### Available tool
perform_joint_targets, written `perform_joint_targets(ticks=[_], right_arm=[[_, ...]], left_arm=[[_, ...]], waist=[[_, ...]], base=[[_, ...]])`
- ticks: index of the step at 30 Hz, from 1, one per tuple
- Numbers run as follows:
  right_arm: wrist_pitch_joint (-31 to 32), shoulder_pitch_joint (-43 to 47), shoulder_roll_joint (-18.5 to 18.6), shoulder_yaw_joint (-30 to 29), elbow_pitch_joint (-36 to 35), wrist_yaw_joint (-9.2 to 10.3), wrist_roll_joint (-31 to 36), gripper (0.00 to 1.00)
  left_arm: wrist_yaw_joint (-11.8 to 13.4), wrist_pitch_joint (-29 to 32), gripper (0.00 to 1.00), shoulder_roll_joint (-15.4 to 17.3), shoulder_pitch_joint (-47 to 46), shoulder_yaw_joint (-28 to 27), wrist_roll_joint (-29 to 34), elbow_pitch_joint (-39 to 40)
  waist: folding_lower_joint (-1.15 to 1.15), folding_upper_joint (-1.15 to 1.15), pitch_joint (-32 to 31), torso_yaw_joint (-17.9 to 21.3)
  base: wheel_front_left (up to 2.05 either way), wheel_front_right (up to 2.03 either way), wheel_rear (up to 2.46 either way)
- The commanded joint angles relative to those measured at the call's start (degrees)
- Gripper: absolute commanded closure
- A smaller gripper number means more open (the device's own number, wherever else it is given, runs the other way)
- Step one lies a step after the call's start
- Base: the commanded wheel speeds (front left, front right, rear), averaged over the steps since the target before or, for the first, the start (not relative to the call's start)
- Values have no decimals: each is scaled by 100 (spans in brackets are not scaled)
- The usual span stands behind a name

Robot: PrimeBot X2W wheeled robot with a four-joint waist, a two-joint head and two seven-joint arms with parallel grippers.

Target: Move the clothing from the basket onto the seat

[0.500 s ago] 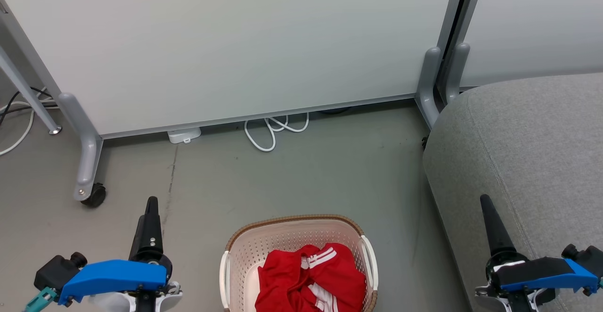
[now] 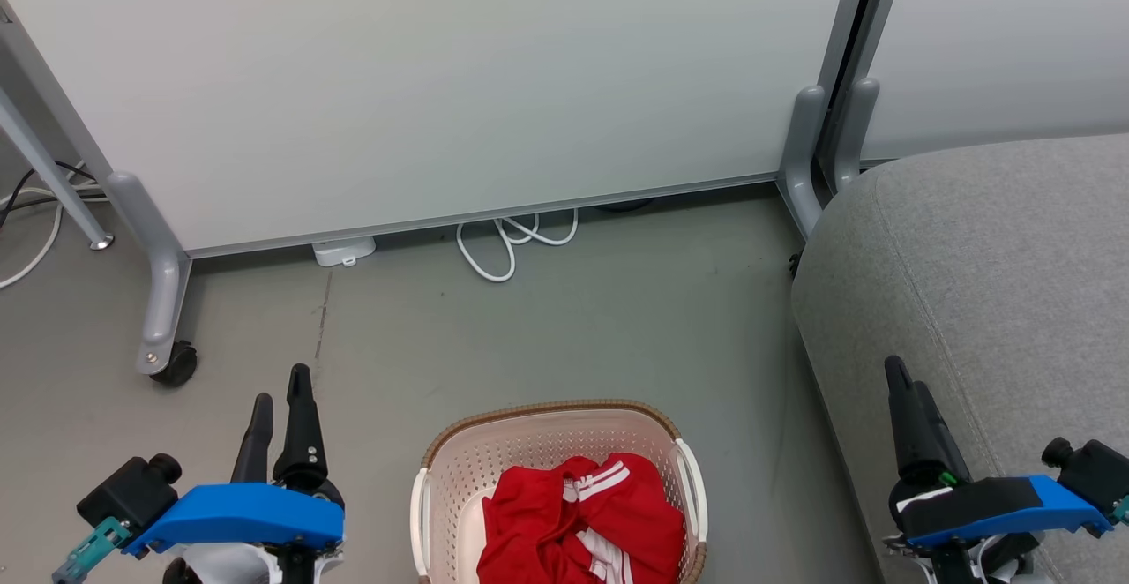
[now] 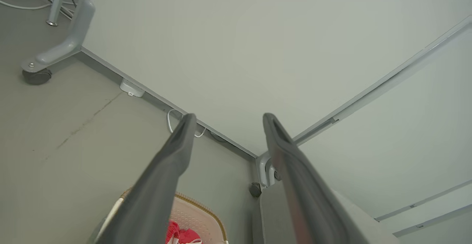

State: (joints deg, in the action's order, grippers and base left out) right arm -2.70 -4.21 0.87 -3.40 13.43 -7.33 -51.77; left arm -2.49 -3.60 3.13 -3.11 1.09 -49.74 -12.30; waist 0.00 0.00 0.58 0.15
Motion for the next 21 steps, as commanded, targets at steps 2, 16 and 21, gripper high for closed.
perform_joint_targets(ticks=[2, 16, 21], right_arm=[[-80, -88, 44, 37, -103, -13, 303, 0], [-198, -78, 52, 95, -176, -15, 1404, 0], [-256, -64, 55, 150, -183, -14, 1690, 0]], left_arm=[[37, -80, 0, 64, -78, 64, 325, 80], [128, -331, 0, 176, -88, 304, 1409, 21], [133, -411, 0, 200, -102, 388, 1724, -31]], waist=[[0, 0, 2, -1], [0, 0, 15, -9], [0, 0, 10, -14]], base=[[0, 0, 0], [0, 0, 0], [0, 0, 0]])
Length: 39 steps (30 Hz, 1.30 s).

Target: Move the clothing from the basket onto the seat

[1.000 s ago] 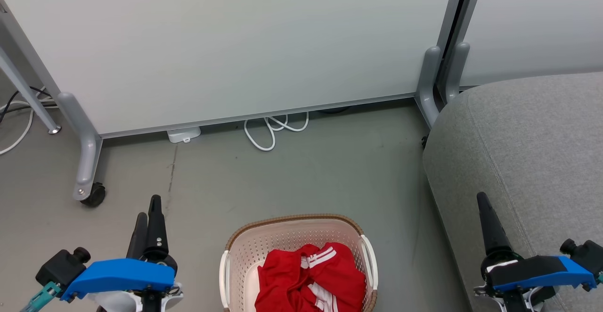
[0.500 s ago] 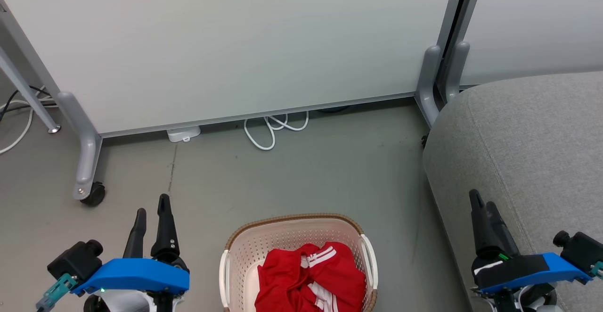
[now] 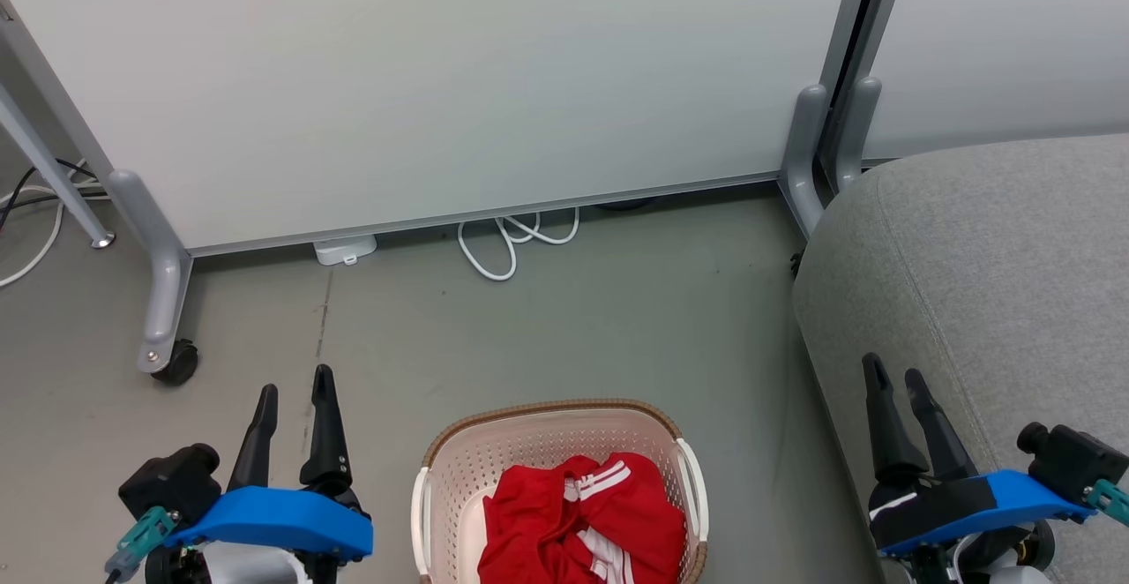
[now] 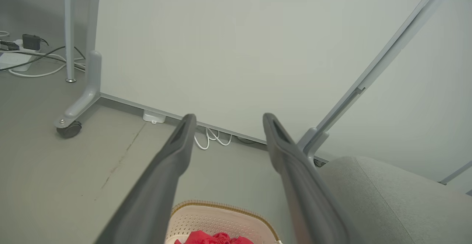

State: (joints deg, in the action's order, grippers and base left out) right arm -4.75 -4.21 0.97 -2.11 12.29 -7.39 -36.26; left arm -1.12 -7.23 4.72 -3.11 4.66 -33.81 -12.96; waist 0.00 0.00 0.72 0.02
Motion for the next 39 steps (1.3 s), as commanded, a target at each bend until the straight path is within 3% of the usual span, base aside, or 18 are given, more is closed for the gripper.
perform_joint_targets(ticks=[1, 39], right_arm=[[-60, -59, 45, 29, -68, -9, 199, 0], [-333, 36, 59, 59, -117, -13, 2296, 0]], left_arm=[[-1, -67, 0, 43, -98, 46, 191, 21], [-54, -573, 0, 19, -100, 246, 1882, -363]], waist=[[0, 0, -9, -3], [0, 0, -11, -27]], base=[[0, 0, 0], [0, 0, 0]])
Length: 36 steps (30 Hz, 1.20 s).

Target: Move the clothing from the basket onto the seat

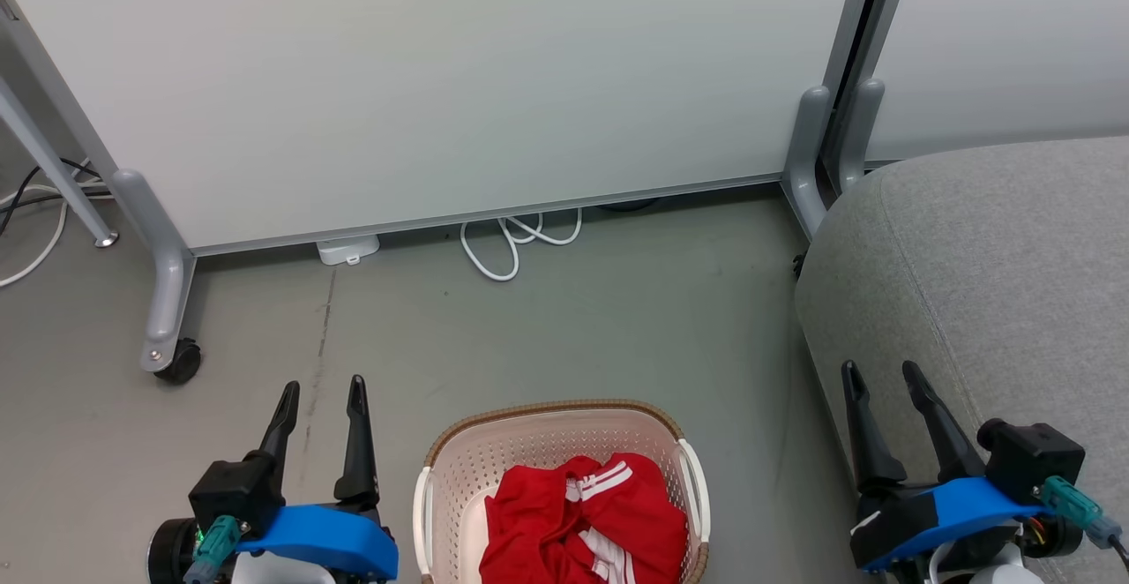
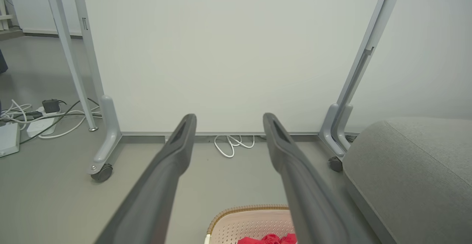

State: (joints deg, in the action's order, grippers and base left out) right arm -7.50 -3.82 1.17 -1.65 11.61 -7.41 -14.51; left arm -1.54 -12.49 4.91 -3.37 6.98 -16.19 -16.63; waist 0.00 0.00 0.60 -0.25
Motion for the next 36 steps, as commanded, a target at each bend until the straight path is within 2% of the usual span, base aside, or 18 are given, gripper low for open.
perform_joint_targets(ticks=[1, 23, 36], right_arm=[[-66, -4, 40, 15, -48, -11, 155, 0], [-290, -18, 44, 52, -42, -14, 907, 0], [-312, -18, 42, 55, -13, -14, 833, 0]], left_arm=[[-24, -56, 0, -5, -73, 14, 141, -7], [-100, -284, 0, -120, -62, -108, 633, -32], [-125, -280, 0, -156, -40, -166, 615, -46]], waist=[[0, 0, 2, 1], [0, 0, 30, 3], [0, 0, 43, -1]], base=[[0, 0, 0], [0, 0, 0], [0, 0, 0]])
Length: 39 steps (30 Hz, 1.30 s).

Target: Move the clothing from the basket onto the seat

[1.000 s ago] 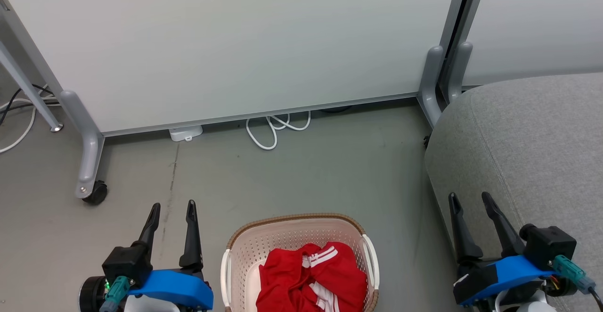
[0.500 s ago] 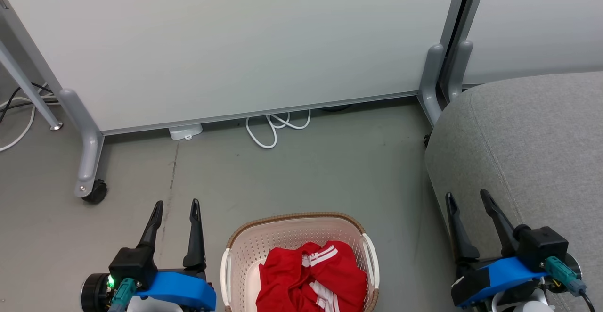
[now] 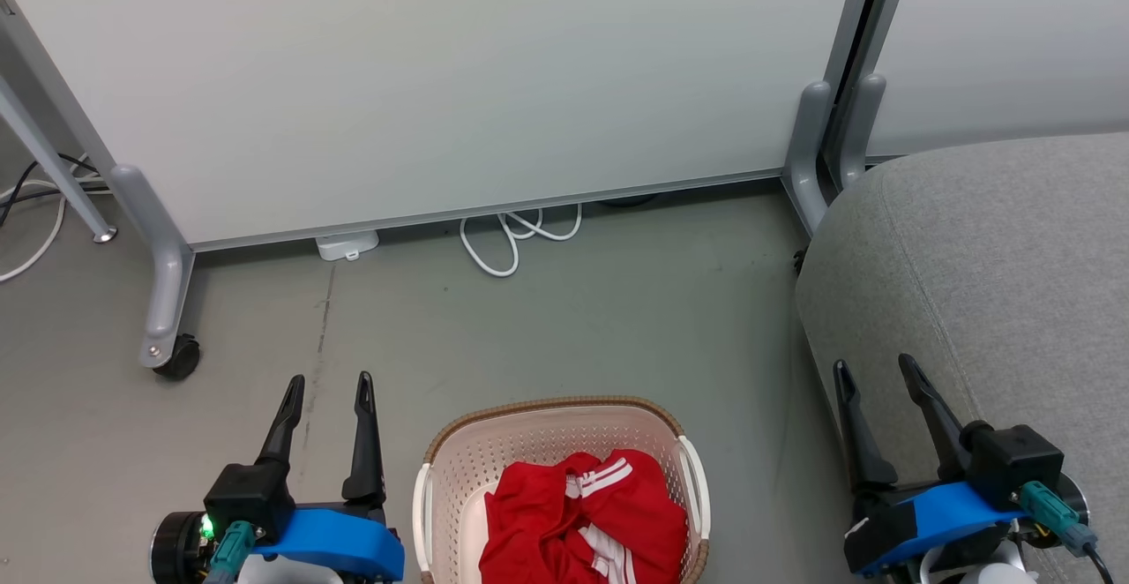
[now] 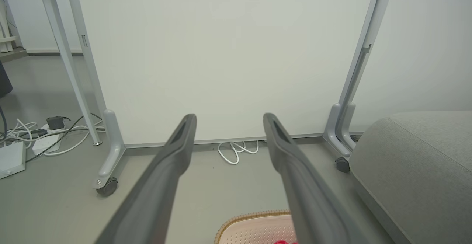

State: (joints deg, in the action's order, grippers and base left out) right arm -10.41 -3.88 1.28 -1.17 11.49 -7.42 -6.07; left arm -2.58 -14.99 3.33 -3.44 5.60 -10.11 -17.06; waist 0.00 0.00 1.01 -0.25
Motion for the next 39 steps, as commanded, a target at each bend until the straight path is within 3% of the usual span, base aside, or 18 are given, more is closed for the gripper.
perform_joint_targets(ticks=[1, 8, 14, 24, 39], right_arm=[[-24, -15, 31, 8, 0, -13, -16, 0], [-27, -91, 31, 62, -26, -13, -57, 0], [-30, -294, 29, 203, -138, -11, -89, 0], [-197, -975, 26, 512, -436, -7, -290, 0], [-480, -1619, 19, 1196, -632, -7, -1014, 0]], left_arm=[[-25, -30, 0, 0, -35, -30, 8, -5], [-33, -30, 0, -13, -59, -46, 14, -35], [-45, -29, 0, 8, -186, -64, 48, -159], [-161, 40, 0, 215, -997, 43, 136, -943], [-351, 705, 0, 953, -2547, 415, 444, -2407]], waist=[[0, 0, 4, -1], [0, 0, 103, 64], [0, 0, 488, 359], [0, 0, 1808, 1249], [0, 0, 3790, 2354]], base=[[0, 0, 0], [0, 0, 0], [0, 0, 0], [0, 0, 0], [0, 0, 0]])
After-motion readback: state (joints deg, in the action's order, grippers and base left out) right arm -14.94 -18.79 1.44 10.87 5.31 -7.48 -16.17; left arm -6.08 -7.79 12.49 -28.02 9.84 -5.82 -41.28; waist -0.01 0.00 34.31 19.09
